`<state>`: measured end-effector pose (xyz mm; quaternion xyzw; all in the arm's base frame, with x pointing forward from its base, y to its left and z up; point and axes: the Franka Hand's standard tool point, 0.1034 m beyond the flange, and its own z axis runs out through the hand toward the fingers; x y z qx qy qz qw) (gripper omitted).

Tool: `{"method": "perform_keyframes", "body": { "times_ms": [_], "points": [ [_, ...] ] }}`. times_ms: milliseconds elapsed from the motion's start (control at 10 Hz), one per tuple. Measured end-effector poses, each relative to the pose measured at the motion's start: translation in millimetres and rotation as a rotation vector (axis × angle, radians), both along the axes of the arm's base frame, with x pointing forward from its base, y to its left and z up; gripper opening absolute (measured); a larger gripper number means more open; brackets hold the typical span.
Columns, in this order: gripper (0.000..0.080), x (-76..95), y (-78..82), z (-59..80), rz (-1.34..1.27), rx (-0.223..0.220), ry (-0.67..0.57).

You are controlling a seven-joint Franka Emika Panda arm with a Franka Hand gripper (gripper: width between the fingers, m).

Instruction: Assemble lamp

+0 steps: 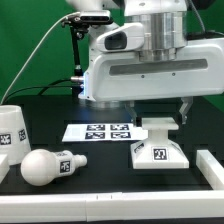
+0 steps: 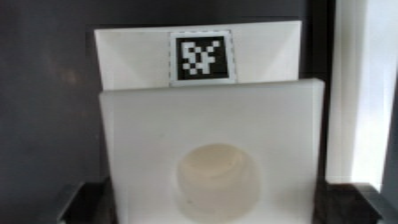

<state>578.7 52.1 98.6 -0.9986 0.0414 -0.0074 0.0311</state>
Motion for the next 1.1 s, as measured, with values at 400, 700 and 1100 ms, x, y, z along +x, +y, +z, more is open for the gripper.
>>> {"method": "perform_keyframes", "body": {
  "times_ms": [400, 700, 1100],
  "points": [
    [0.0528, 0.7, 4.6, -11.3, -0.010, 0.000, 0.011],
    [0.0528, 21.7, 28.9, -27.0, -0.014, 0.008, 0.006],
    [0.0528, 35.6, 41.2, -40.3, -0.007, -0.001, -0.026]
  ]
}}
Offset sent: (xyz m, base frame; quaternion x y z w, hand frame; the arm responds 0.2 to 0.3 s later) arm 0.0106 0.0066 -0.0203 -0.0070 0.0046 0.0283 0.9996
